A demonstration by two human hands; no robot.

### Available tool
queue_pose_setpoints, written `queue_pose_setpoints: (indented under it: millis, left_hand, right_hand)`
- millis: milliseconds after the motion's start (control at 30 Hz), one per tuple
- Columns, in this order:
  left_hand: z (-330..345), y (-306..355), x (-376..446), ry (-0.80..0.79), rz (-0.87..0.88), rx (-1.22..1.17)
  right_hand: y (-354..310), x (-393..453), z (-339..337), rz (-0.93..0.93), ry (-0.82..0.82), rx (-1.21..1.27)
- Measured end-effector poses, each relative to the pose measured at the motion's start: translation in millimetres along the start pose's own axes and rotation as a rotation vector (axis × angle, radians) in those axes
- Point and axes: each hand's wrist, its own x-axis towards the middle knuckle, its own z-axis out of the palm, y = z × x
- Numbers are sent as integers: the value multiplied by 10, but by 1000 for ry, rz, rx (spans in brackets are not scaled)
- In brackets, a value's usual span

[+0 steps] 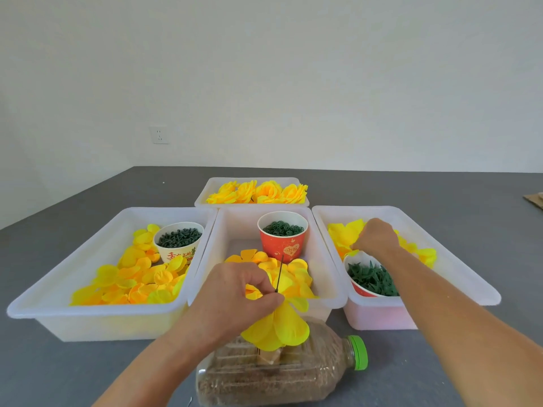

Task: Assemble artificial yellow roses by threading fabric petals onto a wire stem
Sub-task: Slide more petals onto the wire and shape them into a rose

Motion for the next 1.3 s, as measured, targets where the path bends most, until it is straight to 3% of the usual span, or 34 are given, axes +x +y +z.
queue_pose_setpoints:
  millis: [133,267,433,633,867,1300]
  left_hand:
    - [-13,0,-16,-2,9,3]
    - [-11,15,-22,0,15,-4]
    - [0,33,-28,15,13,-2]
    - [10,34,-25,17,19,-4]
    - [28,21,-34,32,-9,-52]
    - [67,-46,-64,62,-57,-106]
  right_hand:
    - [17,-19,20,37,159,116]
    - [53,-8,-94,42,175,218]
    - [92,-118,-248,-16,314,538]
    - [84,-238,-356,52,180,958]
    - [-150,-553,-578,-32,155,1164]
    - [-497,-1359,-569,-198,-118,1100]
